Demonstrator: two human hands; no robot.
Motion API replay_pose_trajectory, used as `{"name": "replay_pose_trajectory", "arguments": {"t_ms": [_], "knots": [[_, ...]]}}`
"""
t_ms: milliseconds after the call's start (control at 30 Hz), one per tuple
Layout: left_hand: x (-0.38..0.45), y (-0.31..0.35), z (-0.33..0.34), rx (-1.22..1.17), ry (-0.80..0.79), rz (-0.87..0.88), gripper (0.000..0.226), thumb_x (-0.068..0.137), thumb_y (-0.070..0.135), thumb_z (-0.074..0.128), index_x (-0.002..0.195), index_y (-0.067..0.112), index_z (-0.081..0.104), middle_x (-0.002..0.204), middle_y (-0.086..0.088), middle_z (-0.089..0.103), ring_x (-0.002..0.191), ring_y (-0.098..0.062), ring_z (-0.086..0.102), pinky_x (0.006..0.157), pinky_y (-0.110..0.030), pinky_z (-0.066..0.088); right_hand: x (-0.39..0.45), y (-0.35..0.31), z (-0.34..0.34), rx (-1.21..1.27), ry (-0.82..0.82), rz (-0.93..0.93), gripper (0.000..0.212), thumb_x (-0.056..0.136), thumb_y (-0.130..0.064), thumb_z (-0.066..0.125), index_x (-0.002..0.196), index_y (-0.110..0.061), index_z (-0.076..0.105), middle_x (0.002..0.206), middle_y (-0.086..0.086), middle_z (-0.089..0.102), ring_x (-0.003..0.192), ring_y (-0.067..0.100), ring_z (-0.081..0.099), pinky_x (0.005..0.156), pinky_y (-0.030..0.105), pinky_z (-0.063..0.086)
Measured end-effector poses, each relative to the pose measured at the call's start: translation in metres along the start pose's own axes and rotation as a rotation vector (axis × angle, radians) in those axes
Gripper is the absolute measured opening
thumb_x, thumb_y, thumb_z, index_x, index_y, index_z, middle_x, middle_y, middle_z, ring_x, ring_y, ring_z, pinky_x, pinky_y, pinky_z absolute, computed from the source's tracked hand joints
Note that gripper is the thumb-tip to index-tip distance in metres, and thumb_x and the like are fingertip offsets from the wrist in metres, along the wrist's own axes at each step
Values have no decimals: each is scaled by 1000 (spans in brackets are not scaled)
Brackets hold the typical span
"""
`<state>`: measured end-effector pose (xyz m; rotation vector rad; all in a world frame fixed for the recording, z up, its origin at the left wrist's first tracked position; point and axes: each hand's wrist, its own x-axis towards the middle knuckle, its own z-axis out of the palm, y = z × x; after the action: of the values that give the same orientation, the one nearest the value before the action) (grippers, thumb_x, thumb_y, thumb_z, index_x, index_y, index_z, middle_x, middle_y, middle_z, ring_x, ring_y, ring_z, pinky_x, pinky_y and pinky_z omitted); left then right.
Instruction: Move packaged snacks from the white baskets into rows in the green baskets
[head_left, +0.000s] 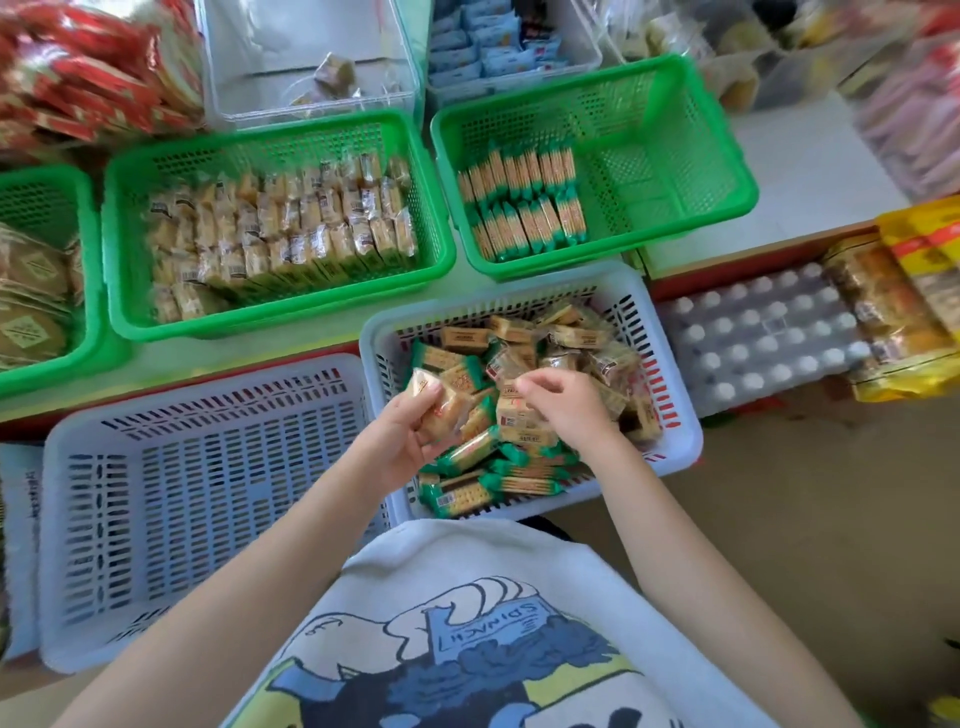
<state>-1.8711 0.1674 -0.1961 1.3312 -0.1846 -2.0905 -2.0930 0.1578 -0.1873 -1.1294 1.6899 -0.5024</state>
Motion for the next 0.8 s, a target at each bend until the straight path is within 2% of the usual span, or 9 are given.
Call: {"name": "replay_pose_trajectory", "arguments": {"t_ms": [33,100,233,333,433,533,633,700,800], "knots": [[2,-1,-1,12,4,-1,49,85,25,69,128,8,52,107,-9,74,89,-17,74,64,-28,61,2,8,-2,-57,42,16,18,96,-30,66,108,-18,72,100,-6,67,96,15,62,80,30,53],[4,-2,-3,48,14,-11,53,87,19,70,134,7,49,110,-11,73,87,-19,75,61,-27,60,5,24,-1,-143,40,57,28,92,-30,71,118,-19,68,110,-4,60,104,15,57,75,24,48],[6,-6,-5,117,45,0,45,92,12,67,135,12,51,107,-10,75,82,-21,76,55,-26,59,13,48,17,-262,18,111,48,89,-28,74,134,-26,57,124,2,58,127,27,45,101,41,44],[7,-6,-8,183,79,33,56,85,15,73,137,17,51,115,-10,73,88,-23,74,59,-29,60,18,46,26,-347,87,116,55,89,-37,74,139,-29,51,117,-1,55,127,30,41,101,43,42],[8,-4,-10,219,129,46,58,85,13,74,137,23,51,127,-11,66,98,-25,72,66,-33,60,25,47,30,-559,-9,102,73,85,-50,73,148,-40,38,138,5,46,132,30,34,102,45,39],[10,-4,-13,229,156,46,53,87,12,73,134,26,52,128,-11,65,95,-25,73,63,-32,59,30,50,31,-678,-41,90,73,83,-54,74,146,-46,38,140,7,41,131,30,33,104,45,38],[10,-2,-18,242,160,51,49,89,11,71,133,24,53,127,-12,66,94,-24,73,59,-30,58,30,41,28,-513,98,44,53,85,-49,74,134,-34,59,130,5,45,123,27,42,98,38,40],[10,1,-22,237,149,62,47,89,10,71,131,23,55,126,-12,66,97,-26,73,58,-29,57,27,31,24,-269,184,35,42,87,-42,75,123,-21,67,123,3,53,115,24,51,92,35,46],[9,9,-28,245,138,91,46,90,11,71,131,23,56,125,-12,67,99,-24,72,64,-30,58,18,4,19,188,199,78,21,90,-34,72,103,-18,69,102,1,71,90,19,67,73,32,54]]}}
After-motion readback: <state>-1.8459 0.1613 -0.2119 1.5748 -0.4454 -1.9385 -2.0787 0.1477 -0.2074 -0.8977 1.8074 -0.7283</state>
